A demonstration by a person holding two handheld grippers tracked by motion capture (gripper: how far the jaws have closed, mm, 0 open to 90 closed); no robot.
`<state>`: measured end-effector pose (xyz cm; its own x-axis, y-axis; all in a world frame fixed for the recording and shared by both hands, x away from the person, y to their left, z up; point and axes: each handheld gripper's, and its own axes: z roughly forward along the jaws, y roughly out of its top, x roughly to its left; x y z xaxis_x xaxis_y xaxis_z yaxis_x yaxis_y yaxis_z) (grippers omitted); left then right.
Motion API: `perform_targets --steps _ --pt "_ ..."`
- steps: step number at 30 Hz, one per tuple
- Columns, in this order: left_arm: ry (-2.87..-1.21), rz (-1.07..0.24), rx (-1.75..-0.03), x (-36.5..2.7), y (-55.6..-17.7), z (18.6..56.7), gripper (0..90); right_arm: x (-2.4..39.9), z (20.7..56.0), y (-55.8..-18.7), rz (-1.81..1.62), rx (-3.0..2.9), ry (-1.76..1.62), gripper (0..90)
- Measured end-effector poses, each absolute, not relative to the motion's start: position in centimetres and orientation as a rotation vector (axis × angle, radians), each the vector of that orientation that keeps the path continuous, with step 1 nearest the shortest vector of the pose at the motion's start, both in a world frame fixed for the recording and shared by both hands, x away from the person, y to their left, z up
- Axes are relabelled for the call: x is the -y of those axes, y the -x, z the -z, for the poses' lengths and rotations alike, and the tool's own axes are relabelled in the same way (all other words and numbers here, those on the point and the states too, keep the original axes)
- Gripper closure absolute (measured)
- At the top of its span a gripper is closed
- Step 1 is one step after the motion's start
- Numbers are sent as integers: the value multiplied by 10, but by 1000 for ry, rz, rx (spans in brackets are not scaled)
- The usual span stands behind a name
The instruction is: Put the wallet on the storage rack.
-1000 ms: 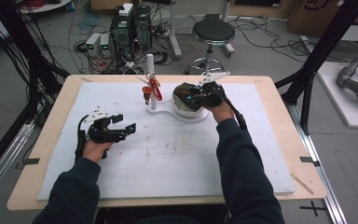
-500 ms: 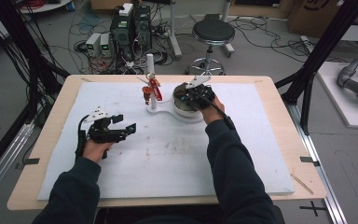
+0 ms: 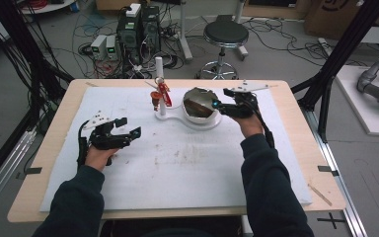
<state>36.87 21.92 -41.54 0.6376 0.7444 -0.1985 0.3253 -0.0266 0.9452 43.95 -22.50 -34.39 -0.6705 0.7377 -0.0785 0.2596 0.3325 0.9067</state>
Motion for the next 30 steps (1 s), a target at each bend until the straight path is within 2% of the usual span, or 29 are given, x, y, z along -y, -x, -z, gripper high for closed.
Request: perform_targets --steps 6,10,17,30 --pt "-1628 -446 -895 -223 -371 416 197 264 361 -406 -1346 -2075 -944 248" --pt "-1619 -436 -912 -223 -371 417 196 281 377 -381 -1287 -2080 -955 219" --pt "-1613 -455 -920 -224 -370 415 192 302 398 -355 -1270 -2078 -978 216" --pt "-1614 -468 -880 -223 -366 413 197 311 399 -349 -1266 -2047 -1006 216"
